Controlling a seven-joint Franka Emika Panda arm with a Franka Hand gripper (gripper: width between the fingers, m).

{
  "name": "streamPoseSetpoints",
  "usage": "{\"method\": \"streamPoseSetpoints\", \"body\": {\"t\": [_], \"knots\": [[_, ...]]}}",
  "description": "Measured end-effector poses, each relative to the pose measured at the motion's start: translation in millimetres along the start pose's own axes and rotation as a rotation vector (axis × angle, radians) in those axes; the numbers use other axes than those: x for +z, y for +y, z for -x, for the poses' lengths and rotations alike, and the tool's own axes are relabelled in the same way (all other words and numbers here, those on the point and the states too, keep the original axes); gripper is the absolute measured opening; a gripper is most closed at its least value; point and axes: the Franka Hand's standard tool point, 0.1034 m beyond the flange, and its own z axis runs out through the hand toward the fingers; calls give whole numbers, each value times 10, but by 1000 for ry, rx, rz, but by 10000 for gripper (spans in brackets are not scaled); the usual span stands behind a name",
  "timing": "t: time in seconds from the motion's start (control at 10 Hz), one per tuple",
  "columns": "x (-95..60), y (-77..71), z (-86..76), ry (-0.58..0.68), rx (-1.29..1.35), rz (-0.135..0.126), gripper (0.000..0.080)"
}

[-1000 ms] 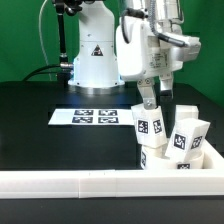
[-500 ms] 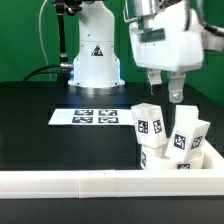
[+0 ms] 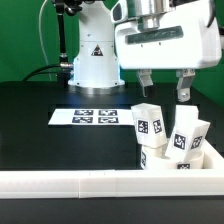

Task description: Assemble stool

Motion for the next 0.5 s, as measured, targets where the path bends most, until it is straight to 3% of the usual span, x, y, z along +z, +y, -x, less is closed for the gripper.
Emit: {"method": "streamPoseSetpoints", "body": {"t": [0.3,0.5], "knots": [[0,9,8,-15,-344,5,649],[-10,17,-14,-2,-525,26,649]]}}
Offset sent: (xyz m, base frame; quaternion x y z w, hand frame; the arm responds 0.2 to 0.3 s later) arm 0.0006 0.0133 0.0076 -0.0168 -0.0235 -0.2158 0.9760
